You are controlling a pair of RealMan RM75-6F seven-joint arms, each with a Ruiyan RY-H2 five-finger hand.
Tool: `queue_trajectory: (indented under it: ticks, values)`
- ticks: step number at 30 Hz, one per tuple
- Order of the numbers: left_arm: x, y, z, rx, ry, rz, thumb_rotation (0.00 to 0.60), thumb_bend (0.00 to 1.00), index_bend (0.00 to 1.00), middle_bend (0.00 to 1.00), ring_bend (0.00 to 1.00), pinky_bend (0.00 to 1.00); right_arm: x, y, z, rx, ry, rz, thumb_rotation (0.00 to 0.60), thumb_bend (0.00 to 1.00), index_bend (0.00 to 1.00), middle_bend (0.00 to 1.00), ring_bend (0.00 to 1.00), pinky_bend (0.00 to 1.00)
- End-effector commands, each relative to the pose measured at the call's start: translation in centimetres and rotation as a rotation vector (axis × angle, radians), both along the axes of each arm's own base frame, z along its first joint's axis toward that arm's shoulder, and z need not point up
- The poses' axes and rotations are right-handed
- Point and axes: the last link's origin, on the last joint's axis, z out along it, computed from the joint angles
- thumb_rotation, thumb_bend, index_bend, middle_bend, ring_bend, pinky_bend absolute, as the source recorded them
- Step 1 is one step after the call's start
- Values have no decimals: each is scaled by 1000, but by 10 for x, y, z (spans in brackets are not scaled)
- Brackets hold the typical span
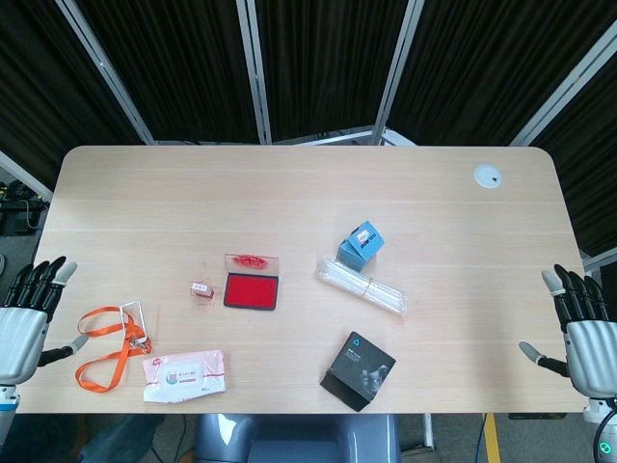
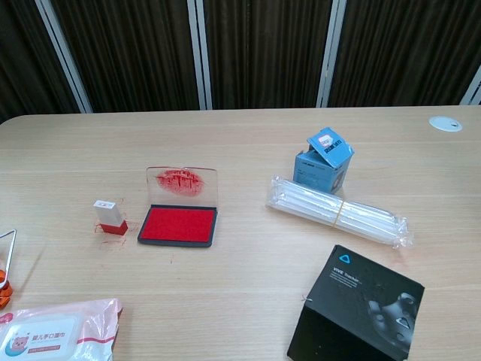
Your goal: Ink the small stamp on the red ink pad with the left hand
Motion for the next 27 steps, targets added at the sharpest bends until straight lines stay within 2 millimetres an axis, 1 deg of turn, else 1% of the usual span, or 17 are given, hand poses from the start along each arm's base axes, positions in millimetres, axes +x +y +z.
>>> queue_trajectory:
  ticks: [1,5,6,7,8,9,10,11,12,15,17,19,20,22,25,27]
  values:
    - [0,0,0,0,0,0,600,0,0,0,0,0,0,0,0,1,-1,0,600,0,0,0,0,0]
    - [-1,0,0,-3,4,4,600,0,0,0,0,0,0,0,0,2,-2,-2,600,0,0,0,0,0]
    - [-1,0,-1,-4,6,6,600,0,0,0,0,20,0,0,0,3,-4,-3,600,0,0,0,0,0]
    - [-2,1,-1,-7,13,8,600,0,0,0,0,80,0,0,0,4,-8,-5,600,0,0,0,0,0]
    - [-3,3,-3,-11,20,9,600,0,0,0,43,222,0,0,0,5,-12,-8,600,0,0,0,0,0]
    - [-2,5,-4,-10,29,5,600,3,0,0,136,396,0,0,0,6,-14,-9,600,0,0,0,0,0]
    - [-1,9,-5,-8,31,-2,600,13,0,0,212,503,-1,0,0,7,-15,-11,600,0,0,0,0,0]
    - [0,15,-10,-14,24,-12,600,36,0,0,335,604,-1,0,0,8,-18,-14,600,0,0,0,0,0]
    - [2,20,-15,-27,11,-14,600,73,0,0,414,658,-1,-1,0,10,-20,-17,600,0,0,0,0,0]
    - [6,45,-37,-85,-23,0,600,156,0,0,533,713,-4,-3,-2,20,-18,-34,600,0,0,0,0,0]
    - [12,60,-52,-130,-46,4,600,180,0,0,581,726,-8,-6,-3,26,-14,-49,600,0,0,0,0,0]
    - [19,76,-69,-190,-58,5,600,191,0,0,607,734,-11,-8,-3,30,-12,-65,600,0,0,0,0,0]
    - [23,86,-78,-223,-46,5,600,194,0,0,623,736,-13,-10,-4,31,-8,-75,600,0,0,0,0,0]
    - [29,101,-91,-258,-22,-6,600,195,5,0,650,739,-17,-13,-4,30,-3,-88,600,0,0,0,0,0]
    - [36,117,-106,-290,4,-28,600,194,41,0,676,740,-20,-15,-5,27,6,-106,600,0,0,0,0,0]
    - [38,126,-115,-315,6,-34,600,194,88,0,683,740,-23,-16,-4,23,11,-118,600,0,0,0,0,0]
